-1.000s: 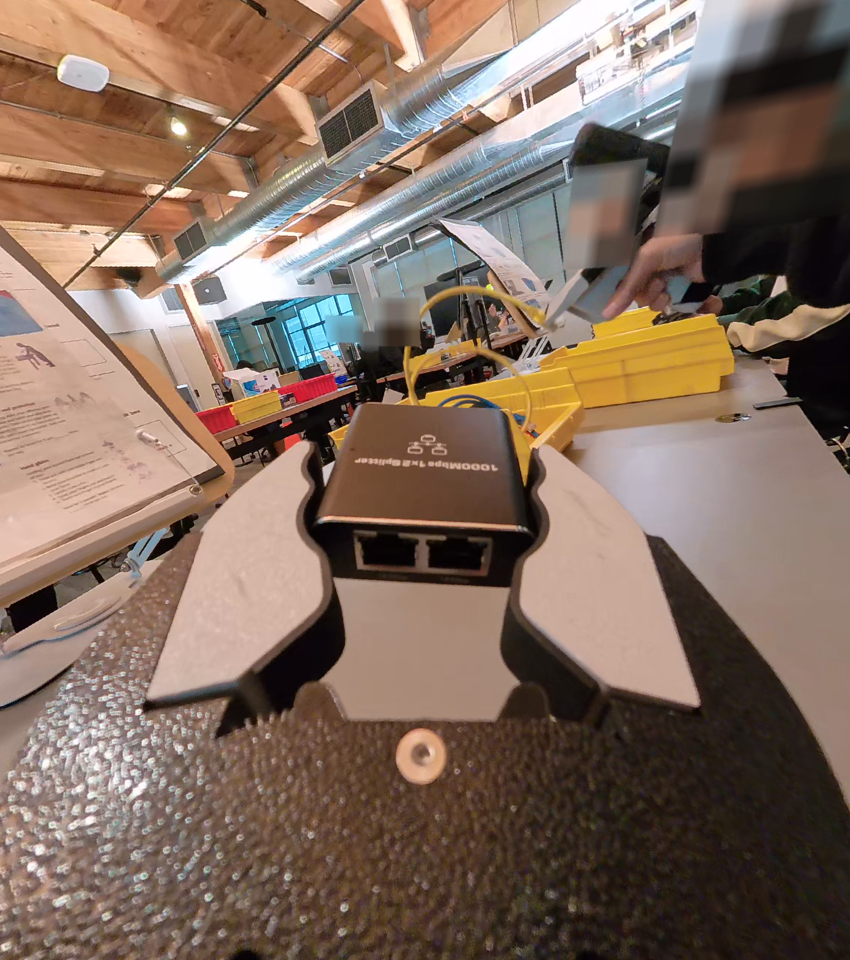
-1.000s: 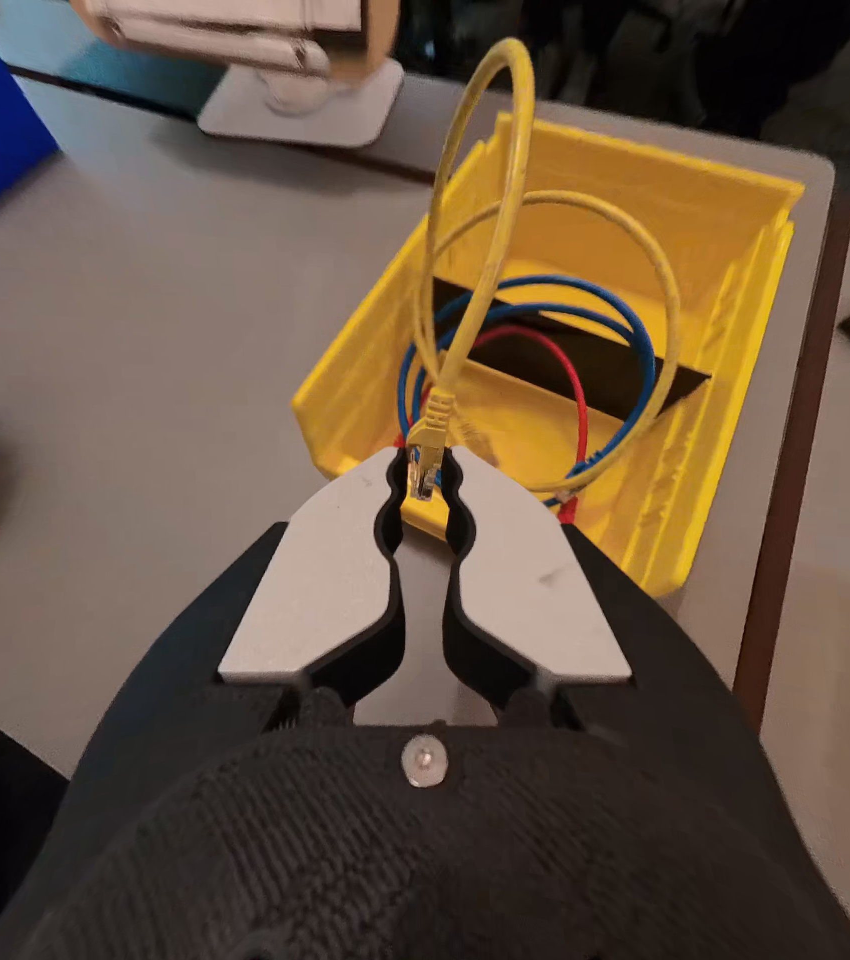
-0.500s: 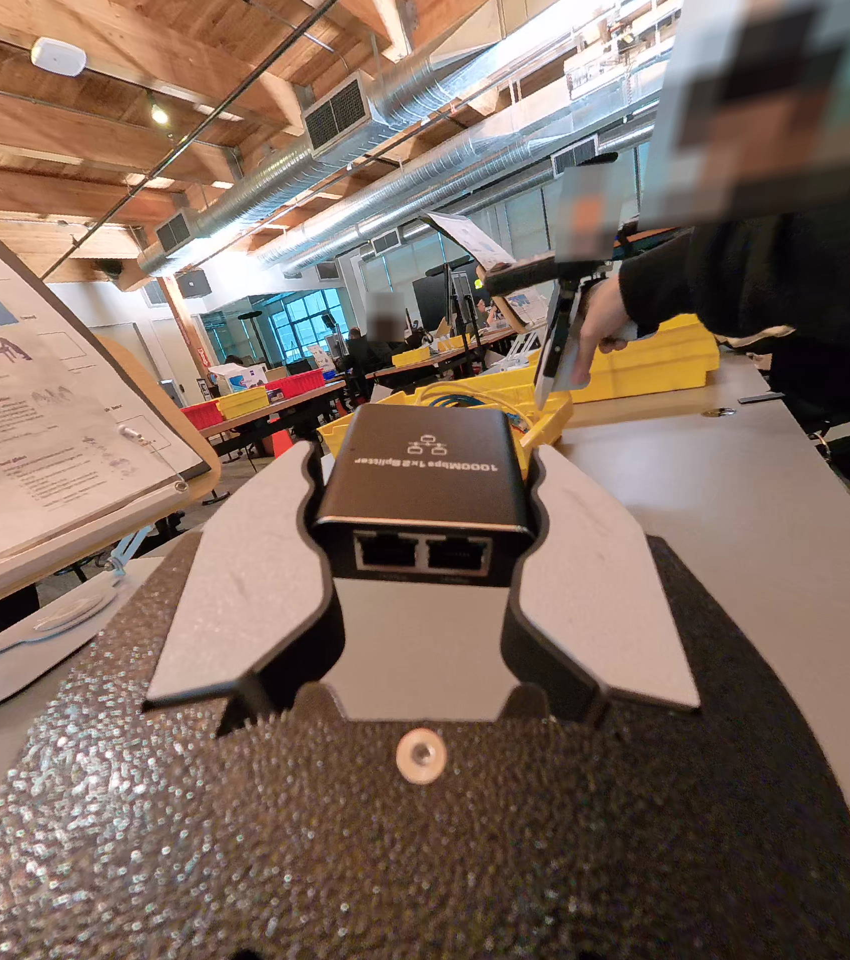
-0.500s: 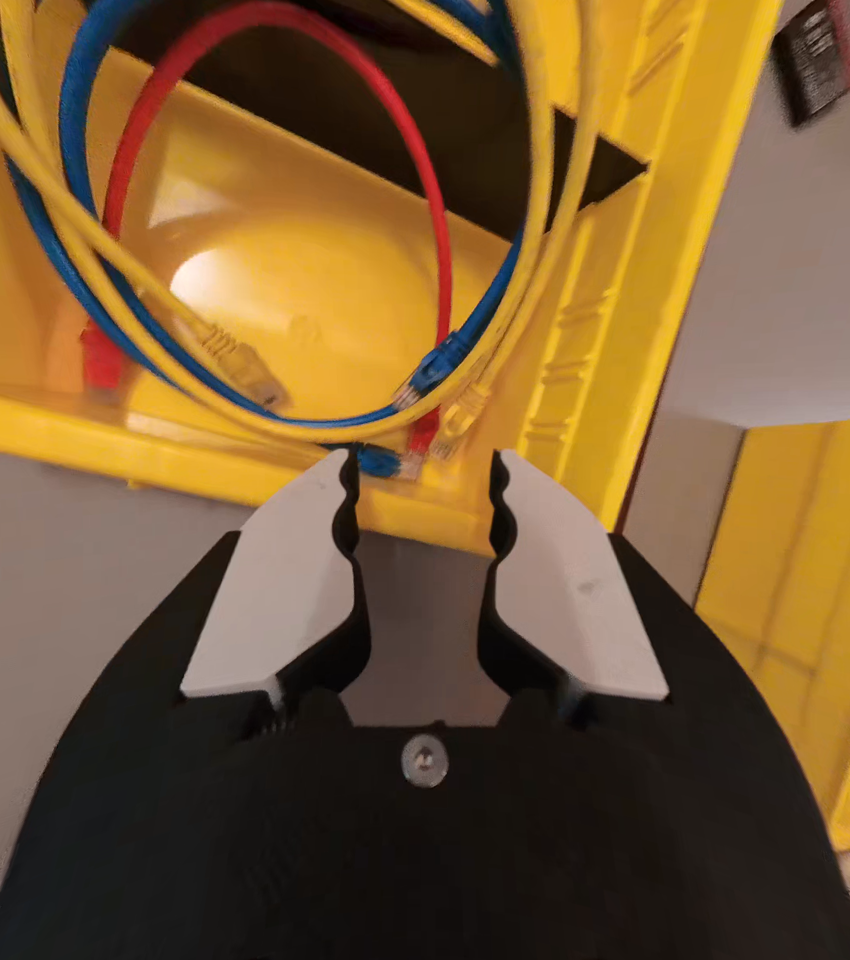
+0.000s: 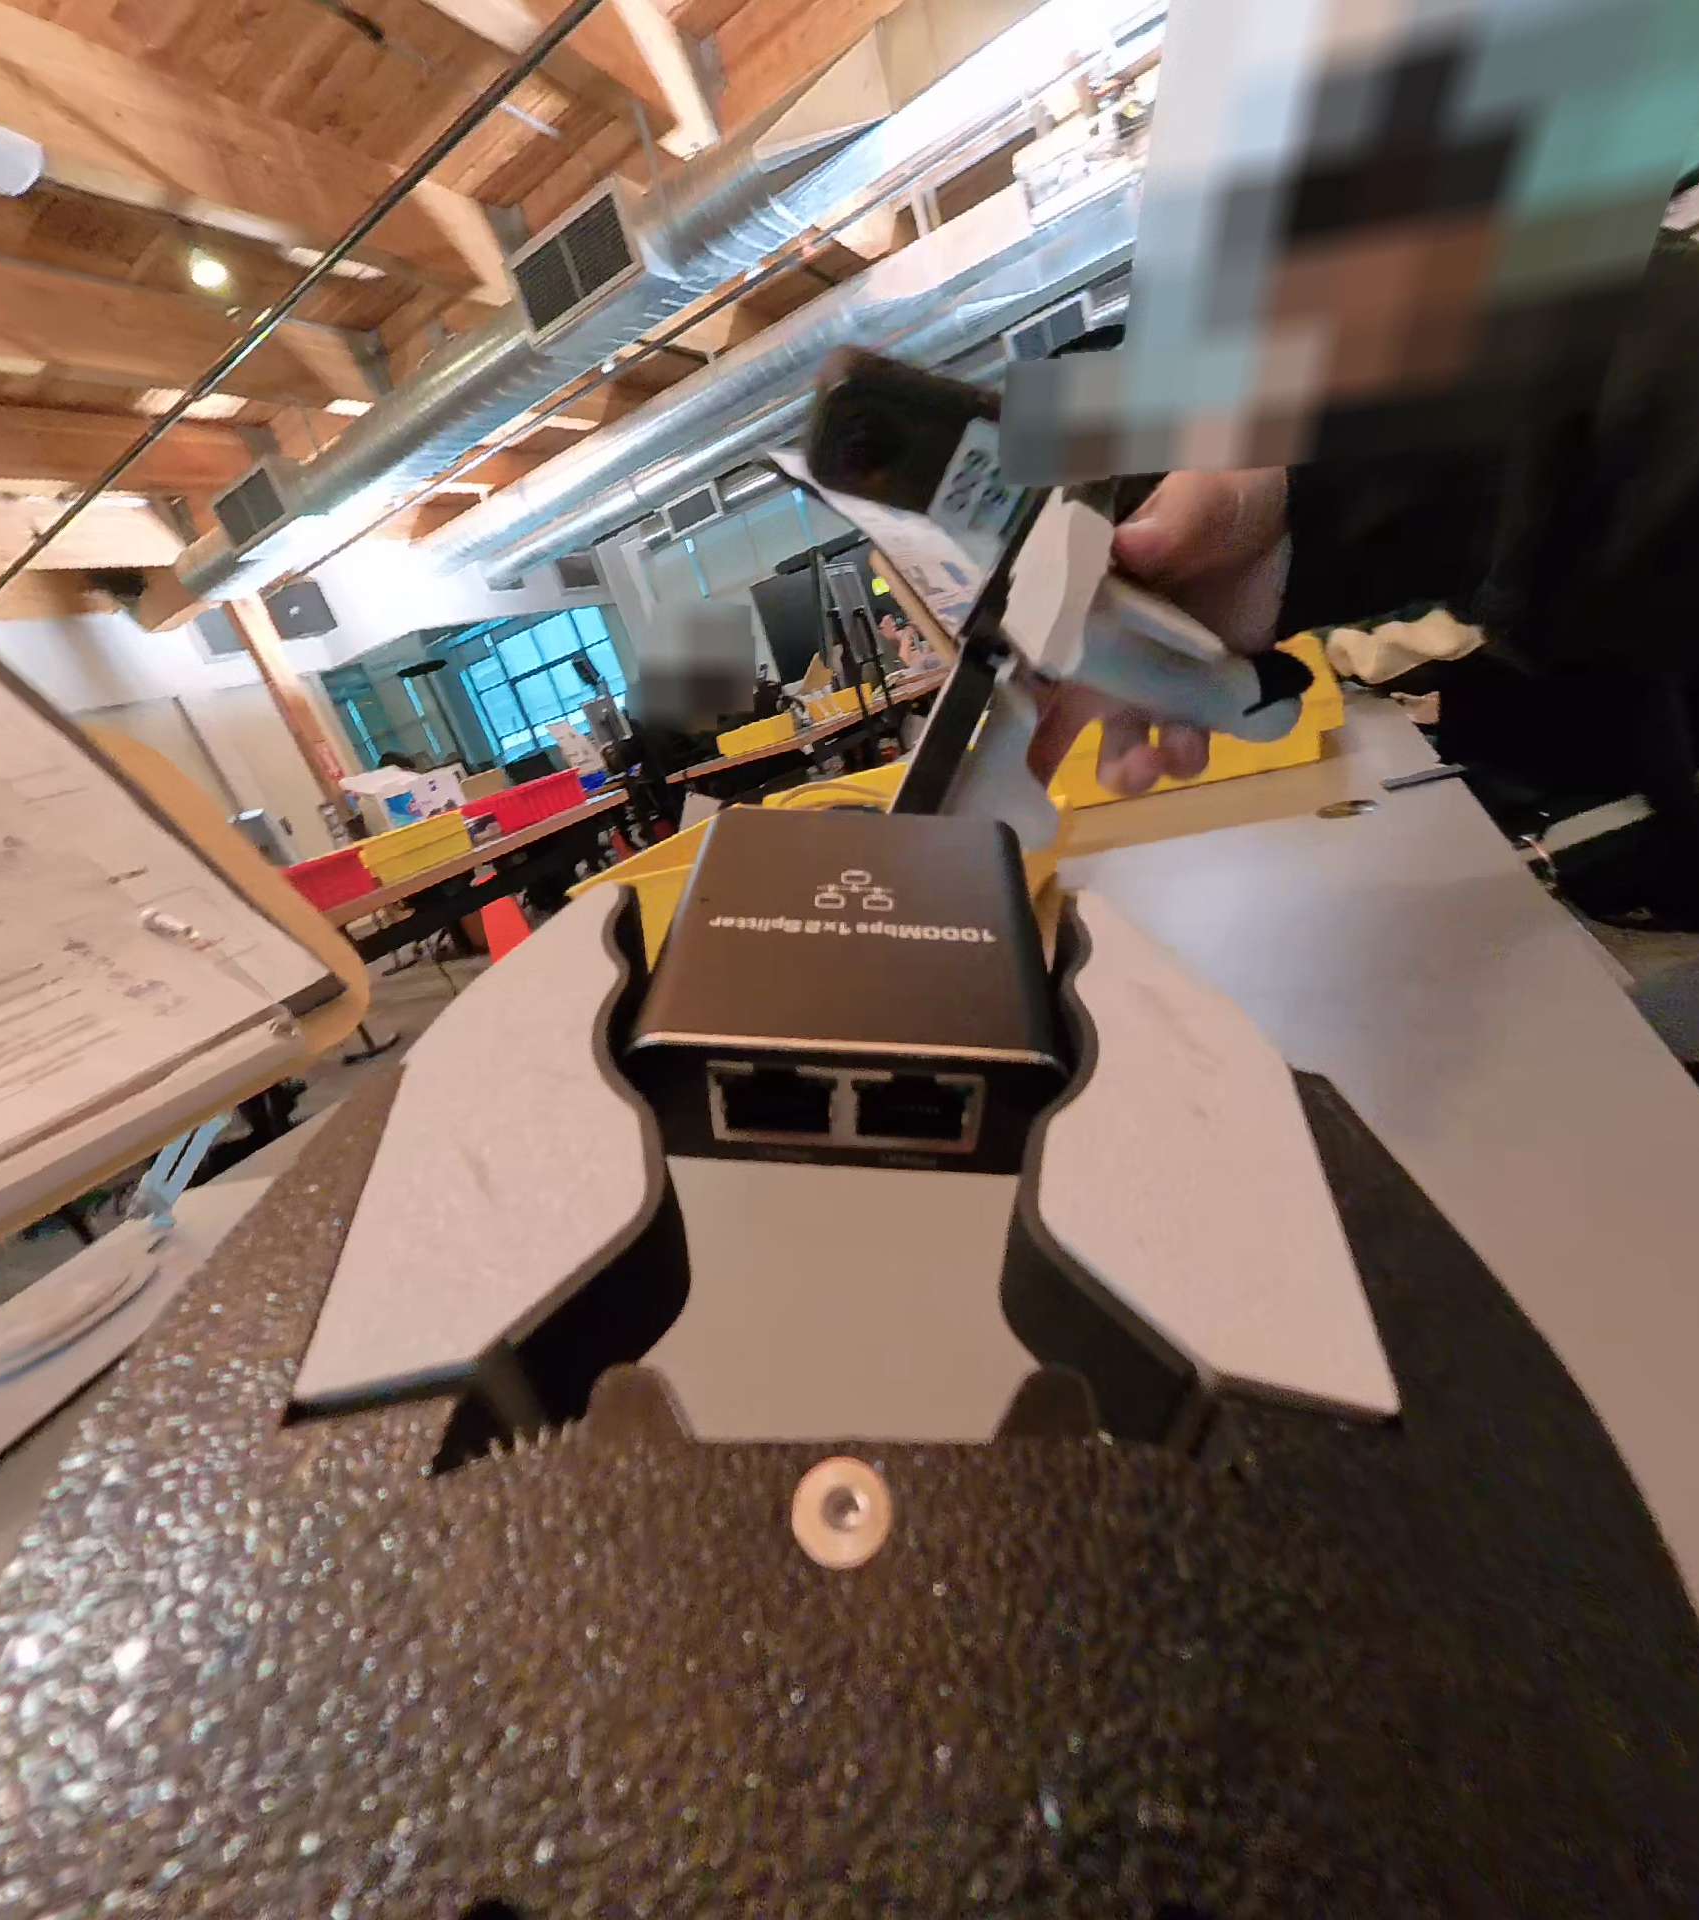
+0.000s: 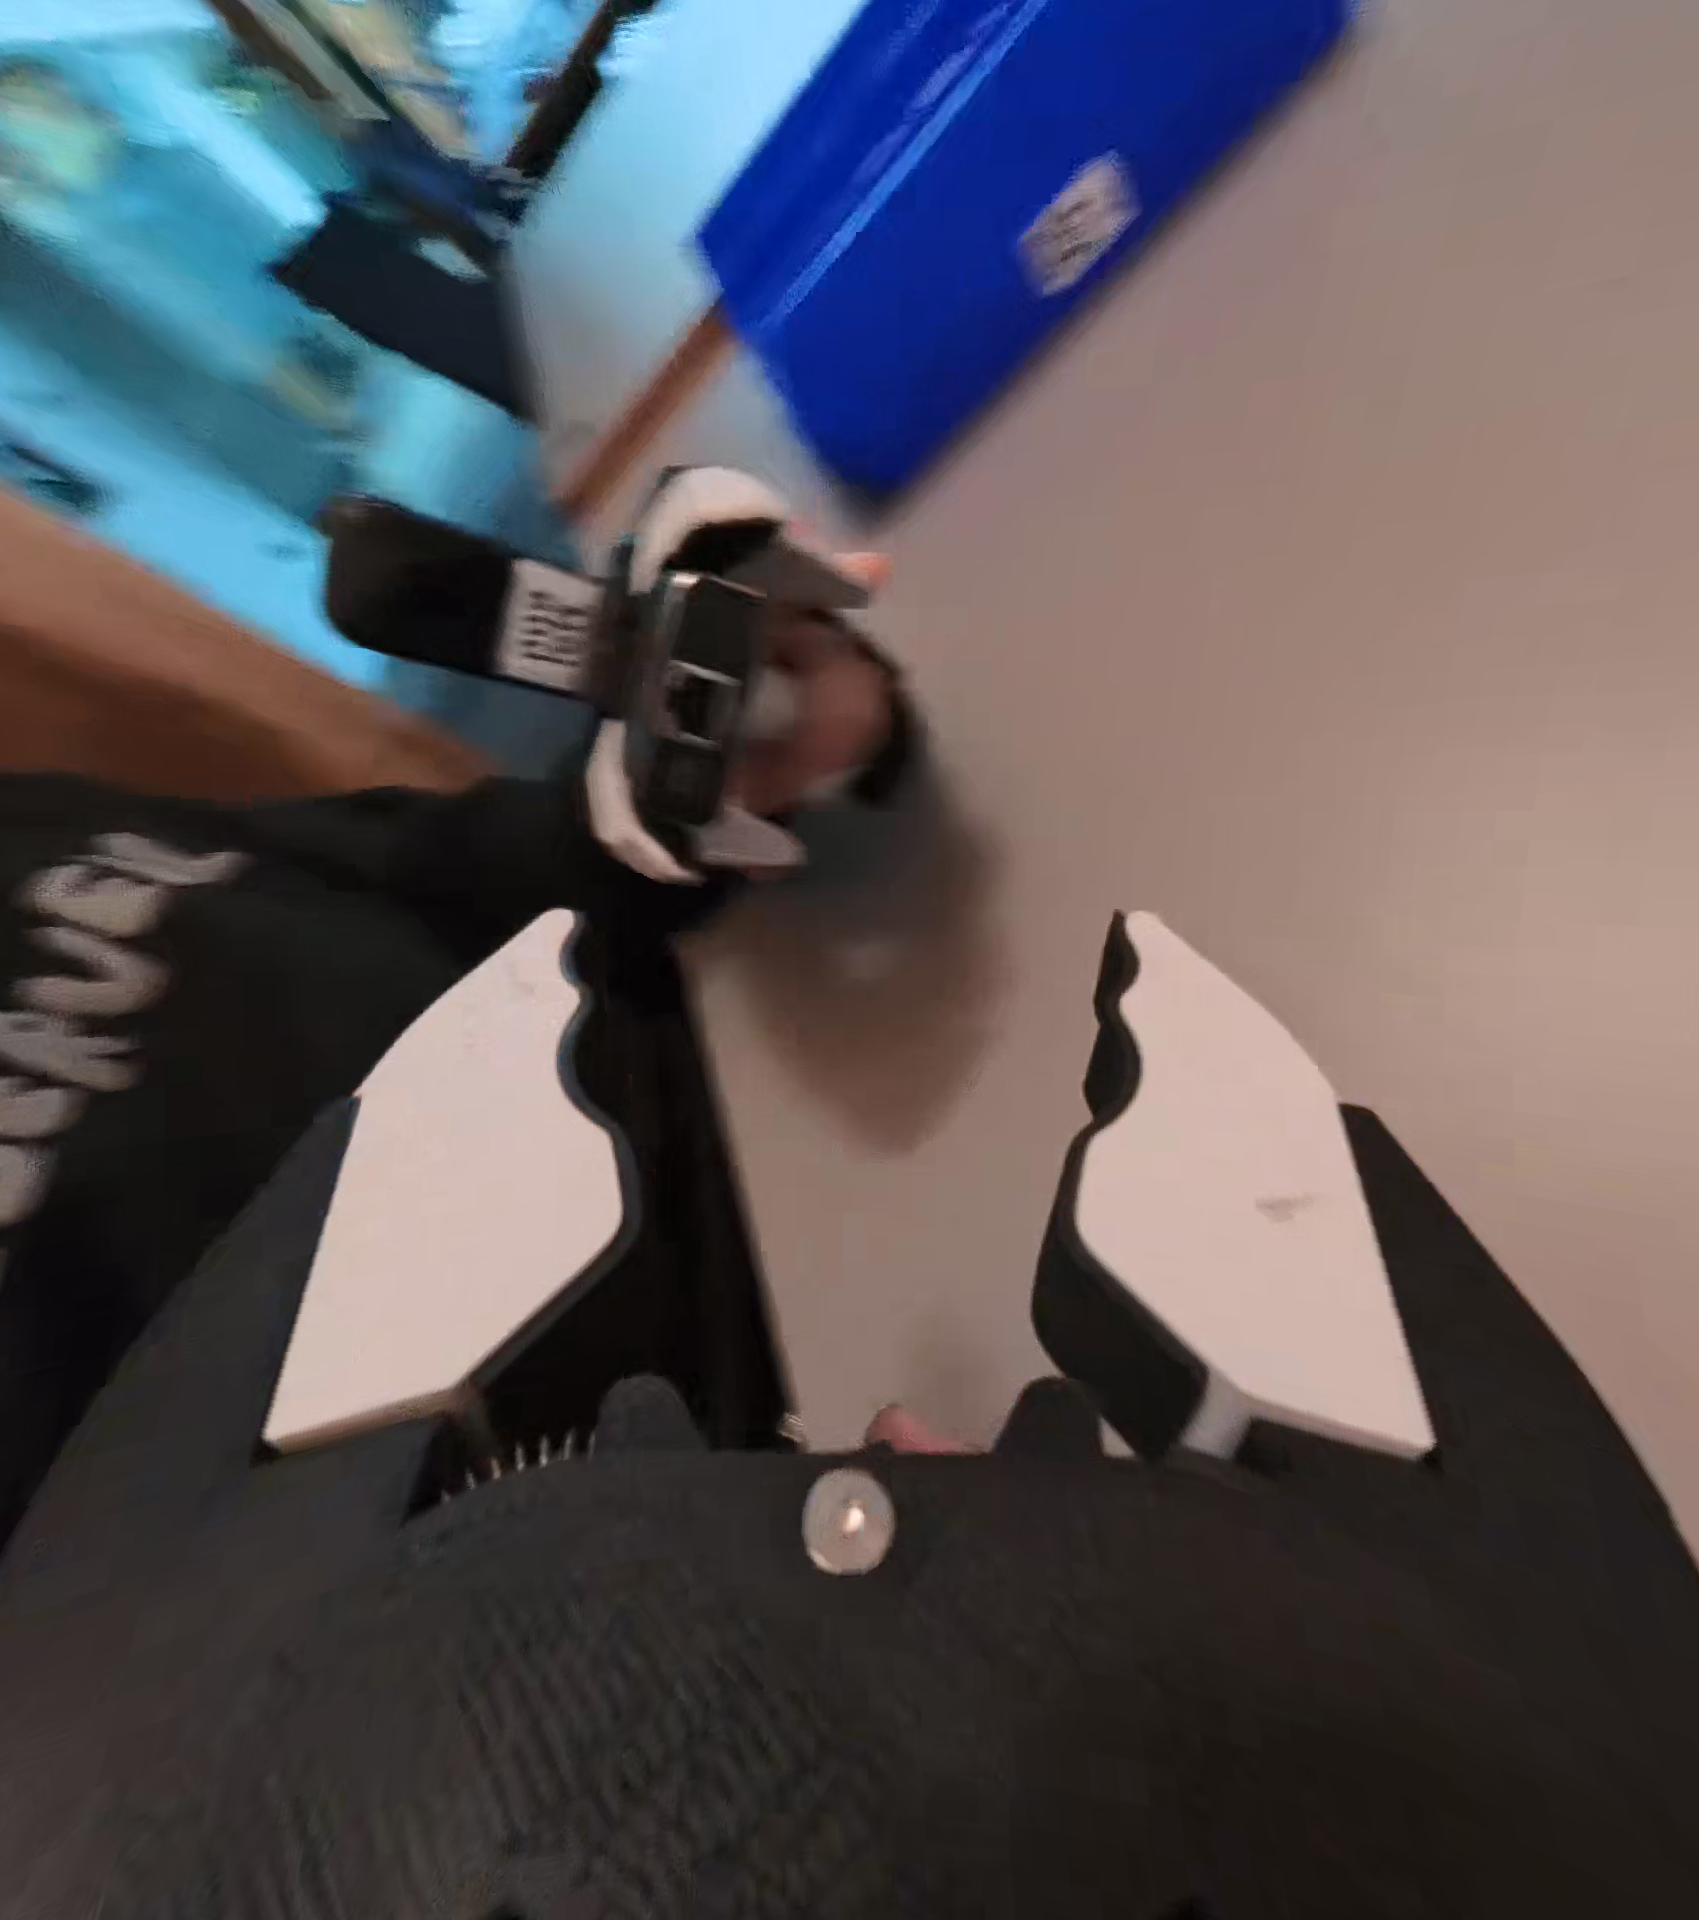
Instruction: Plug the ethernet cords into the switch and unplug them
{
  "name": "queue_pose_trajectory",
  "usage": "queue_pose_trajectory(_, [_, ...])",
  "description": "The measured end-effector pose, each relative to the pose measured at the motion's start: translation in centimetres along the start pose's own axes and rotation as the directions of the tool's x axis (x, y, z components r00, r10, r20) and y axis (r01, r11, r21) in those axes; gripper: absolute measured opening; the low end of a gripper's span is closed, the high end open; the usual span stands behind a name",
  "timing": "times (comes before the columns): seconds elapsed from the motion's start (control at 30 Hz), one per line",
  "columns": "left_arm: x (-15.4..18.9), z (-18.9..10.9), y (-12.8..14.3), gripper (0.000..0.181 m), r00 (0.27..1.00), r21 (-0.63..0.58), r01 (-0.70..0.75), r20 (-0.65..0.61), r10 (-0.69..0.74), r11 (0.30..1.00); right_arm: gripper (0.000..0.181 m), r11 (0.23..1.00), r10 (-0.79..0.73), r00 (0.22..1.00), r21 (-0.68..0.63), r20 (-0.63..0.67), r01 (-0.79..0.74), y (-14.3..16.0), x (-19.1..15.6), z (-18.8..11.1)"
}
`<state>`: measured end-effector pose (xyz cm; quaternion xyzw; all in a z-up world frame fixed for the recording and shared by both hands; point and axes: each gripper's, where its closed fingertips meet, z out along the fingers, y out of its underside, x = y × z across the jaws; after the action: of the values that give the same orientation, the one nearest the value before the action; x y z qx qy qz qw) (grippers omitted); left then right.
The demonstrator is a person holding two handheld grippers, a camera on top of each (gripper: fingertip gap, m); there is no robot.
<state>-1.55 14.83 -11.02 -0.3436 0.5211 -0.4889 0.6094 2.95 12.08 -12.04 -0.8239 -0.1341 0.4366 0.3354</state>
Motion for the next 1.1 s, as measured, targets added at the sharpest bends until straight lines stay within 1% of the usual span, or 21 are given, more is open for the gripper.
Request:
queue_pose_trajectory(0.1, [1.4,0.2,-0.4,0.074,0.996,0.014,-0.063,-0.058,0.064,0.998,0.084,0.992,0.122,0.965,-0.047,0.233,-0.114,0.5,-3.8,4.6])
queue_pose_trajectory(0.17, [2.2,0.3,-0.3,0.074,0.988,0.015,-0.126,-0.090,0.127,0.992,0.073,0.984,0.177,0.939,-0.065,0.293,-0.165,0.2,-4.7,6.3])
queue_pose_trajectory(0.2, [2.7,0.3,-0.4,0.074,0.981,0.019,-0.160,-0.108,0.161,0.987,0.072,0.982,0.190,0.927,-0.075,0.323,-0.175,0.0,-5.3,6.9])
queue_pose_trajectory(0.3, [3.7,0.4,-0.4,0.074,0.964,0.028,-0.225,-0.139,0.227,0.974,0.060,0.981,0.181,0.909,-0.129,0.375,-0.142,0.4,-6.5,8.2])
queue_pose_trajectory(0.37, [3.9,0.5,-0.2,0.074,0.958,0.024,-0.250,-0.141,0.251,0.968,0.026,0.984,0.119,0.942,-0.166,0.313,-0.069,1.5,-5.9,8.9])
queue_pose_trajectory(0.4, [3.9,0.6,-0.2,0.074,0.956,0.026,-0.256,-0.141,0.257,0.966,0.026,0.984,0.098,0.952,-0.172,0.290,-0.049,1.5,-5.5,8.9])
queue_pose_trajectory(0.47, [3.5,0.9,0.9,0.074,0.950,-0.046,-0.298,-0.117,0.291,0.954,0.027,0.975,0.087,0.967,-0.221,0.238,-0.033,1.8,-4.4,8.9])
queue_pose_trajectory(0.53, [3.3,1.2,2.3,0.074,0.955,-0.132,-0.293,-0.095,0.282,0.947,0.027,0.972,0.044,0.987,-0.236,0.155,-0.007,1.5,-3.1,8.3])
queue_pose_trajectory(0.57, [3.1,1.3,2.7,0.076,0.954,-0.155,-0.298,-0.089,0.287,0.942,0.026,0.971,0.011,0.995,-0.238,0.100,0.013,0.9,-2.2,7.6])
queue_pose_trajectory(0.63, [2.5,1.1,2.8,0.080,0.958,-0.167,-0.287,-0.053,0.282,0.943,0.026,0.972,-0.085,0.991,-0.228,-0.102,0.060,-1.6,0.9,4.9])
queue_pose_trajectory(0.67, [2.2,1.0,2.6,0.083,0.965,-0.158,-0.260,-0.039,0.257,0.953,0.026,0.971,-0.142,0.963,-0.223,-0.227,0.091,-3.4,2.9,2.7])
queue_pose_trajectory(0.7, [1.9,0.9,2.4,0.081,0.974,-0.142,-0.226,-0.032,0.223,0.964,0.026,0.963,-0.203,0.906,-0.241,-0.371,0.118,-5.3,5.4,0.0])
queue_pose_trajectory(0.73, [1.6,0.8,2.2,0.080,0.982,-0.125,-0.189,-0.017,0.188,0.974,0.026,0.951,-0.267,0.806,-0.277,-0.528,0.134,-7.3,8.2,-3.3])
queue_pose_trajectory(0.77, [1.2,0.7,2.0,0.079,0.987,-0.112,-0.157,0.000,0.158,0.981,0.026,0.933,-0.330,0.673,-0.335,-0.661,0.129,-9.0,11.0,-7.0])
queue_pose_trajectory(0.8, [0.8,0.6,1.9,0.076,0.991,-0.107,-0.134,0.014,0.136,0.985,0.027,0.905,-0.404,0.519,-0.413,-0.753,0.105,-10.6,13.6,-10.9])
queue_pose_trajectory(0.83, [0.5,0.5,2.0,0.075,0.992,-0.106,-0.121,0.025,0.124,0.987,0.026,0.873,-0.470,0.365,-0.485,-0.803,0.057,-11.9,15.9,-14.7])
queue_pose_trajectory(0.87, [0.3,0.4,2.0,0.073,0.992,-0.108,-0.116,0.035,0.121,0.987,0.026,0.840,-0.520,0.265,-0.542,-0.812,-0.014,-12.6,17.9,-17.8])
queue_pose_trajectory(0.9, [0.2,0.4,2.0,0.073,0.992,-0.109,-0.114,0.038,0.119,0.987,0.026,0.806,-0.556,0.241,-0.587,-0.795,-0.074,-12.8,19.6,-19.7])
queue_pose_trajectory(0.93, [0.1,0.4,2.1,0.072,0.993,-0.108,-0.110,0.038,0.115,0.988,0.026,0.780,-0.581,0.250,-0.618,-0.775,-0.103,-12.8,21.4,-20.9])
queue_pose_trajectory(1.03, [0.1,0.5,2.3,0.070,0.993,-0.119,-0.108,0.037,0.113,0.987,0.026,0.690,-0.651,0.301,-0.708,-0.697,-0.148,-12.3,25.1,-22.1])
queue_pose_trajectory(1.1, [0.0,0.5,2.6,0.069,0.993,-0.130,-0.106,0.033,0.111,0.986,0.026,0.618,-0.718,0.285,-0.770,-0.635,-0.158,-12.2,27.7,-22.7])
